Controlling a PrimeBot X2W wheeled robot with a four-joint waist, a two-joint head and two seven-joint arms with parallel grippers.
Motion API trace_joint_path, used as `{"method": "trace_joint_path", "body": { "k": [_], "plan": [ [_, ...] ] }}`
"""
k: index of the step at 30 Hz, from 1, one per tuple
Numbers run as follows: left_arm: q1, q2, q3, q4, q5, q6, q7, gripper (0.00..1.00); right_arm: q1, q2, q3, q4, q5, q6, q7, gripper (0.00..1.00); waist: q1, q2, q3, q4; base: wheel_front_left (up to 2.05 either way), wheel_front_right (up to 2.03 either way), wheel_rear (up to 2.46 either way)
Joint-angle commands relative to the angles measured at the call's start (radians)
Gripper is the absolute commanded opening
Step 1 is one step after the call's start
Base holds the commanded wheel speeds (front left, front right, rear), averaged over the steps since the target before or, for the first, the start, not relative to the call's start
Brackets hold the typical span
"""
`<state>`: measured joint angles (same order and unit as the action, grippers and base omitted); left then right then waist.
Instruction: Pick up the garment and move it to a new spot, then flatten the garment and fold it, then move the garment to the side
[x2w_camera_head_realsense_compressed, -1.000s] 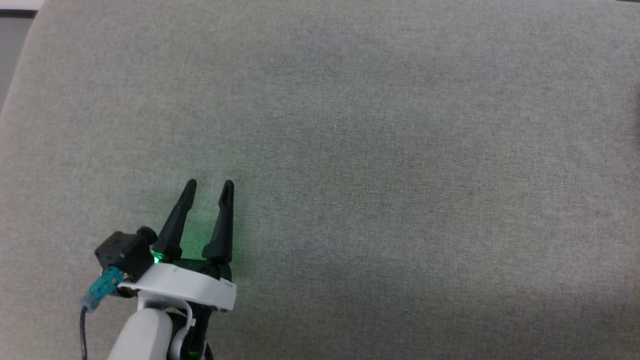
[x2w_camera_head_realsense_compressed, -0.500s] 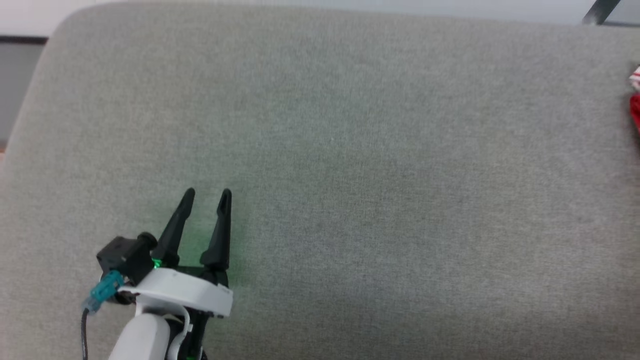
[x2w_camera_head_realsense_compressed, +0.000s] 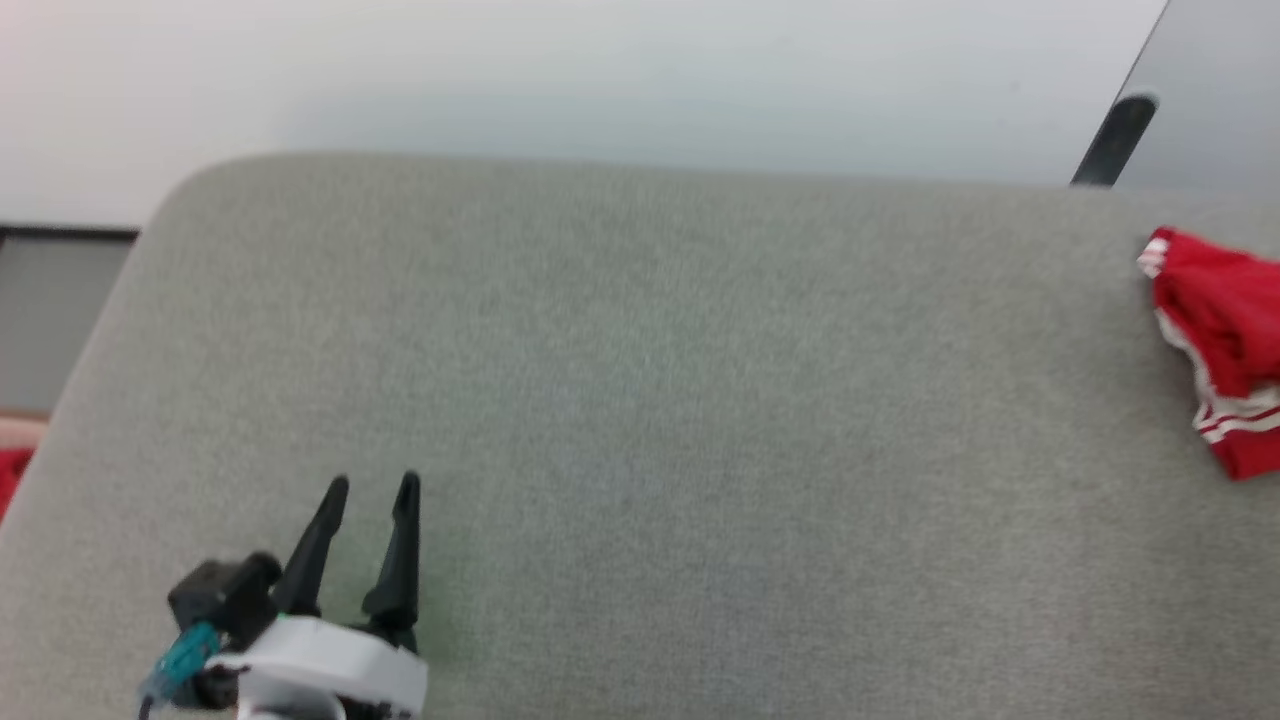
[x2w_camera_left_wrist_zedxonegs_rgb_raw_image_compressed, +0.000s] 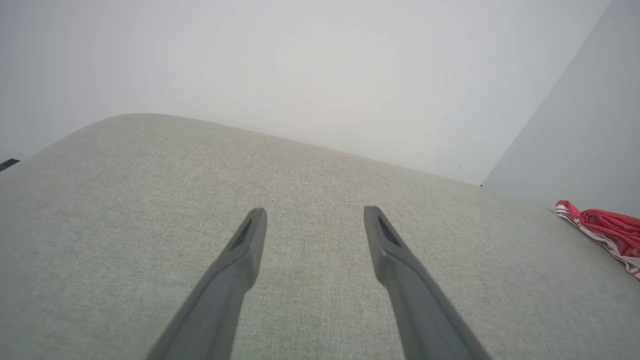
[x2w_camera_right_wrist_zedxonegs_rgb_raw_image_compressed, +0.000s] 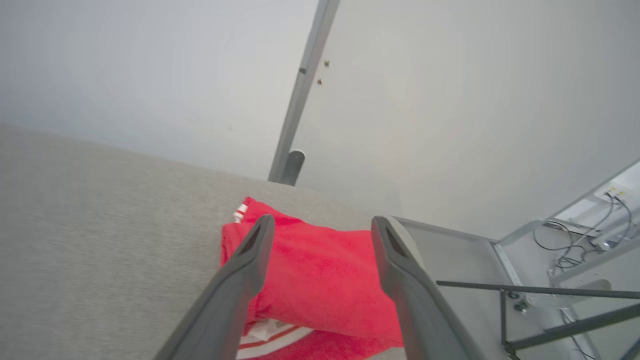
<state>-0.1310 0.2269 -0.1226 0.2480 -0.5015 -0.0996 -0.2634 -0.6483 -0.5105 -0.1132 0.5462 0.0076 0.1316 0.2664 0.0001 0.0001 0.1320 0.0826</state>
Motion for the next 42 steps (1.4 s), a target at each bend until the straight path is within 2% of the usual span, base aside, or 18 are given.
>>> {"method": "trace_joint_path", "body": {
  "k": [1,10,16,25,42],
  "plan": [
    [0.025,0.008,0.005,-0.002,0.006,0.008,0.001,1.0,0.04,0.031,-0.002,-0.026,0.03,-0.002,-0.032,1.0,-0.0001,-0.0001,-0.092,-0.032,0.0,0.0,0.0],
    [0.117,0.046,0.037,-0.051,0.044,0.027,0.0,1.0,0.313,0.18,-0.006,-0.265,0.086,-0.002,-0.229,1.0,-0.0001,-0.0001,-0.167,-0.063,0.0,0.0,0.0],
    [0.151,0.042,0.073,-0.084,0.082,0.019,0.0,1.0,0.464,0.259,-0.026,-0.33,0.096,-0.002,-0.322,1.0,-0.0001,-0.0001,-0.189,-0.072,0.0,0.0,0.0],
    [0.219,0.025,0.142,-0.112,0.112,-0.016,0.0,1.0,0.57,0.31,-0.012,-0.326,0.117,-0.002,-0.357,1.0,-0.0001,-0.0001,-0.208,-0.083,0.0,0.0,0.0],
    [0.238,-0.003,0.184,-0.105,0.129,-0.031,0.0,1.0,0.606,0.339,0.002,-0.318,0.118,-0.002,-0.358,1.0,-0.0001,-0.0001,-0.213,-0.082,0.0,0.0,0.0]
  ]
}}
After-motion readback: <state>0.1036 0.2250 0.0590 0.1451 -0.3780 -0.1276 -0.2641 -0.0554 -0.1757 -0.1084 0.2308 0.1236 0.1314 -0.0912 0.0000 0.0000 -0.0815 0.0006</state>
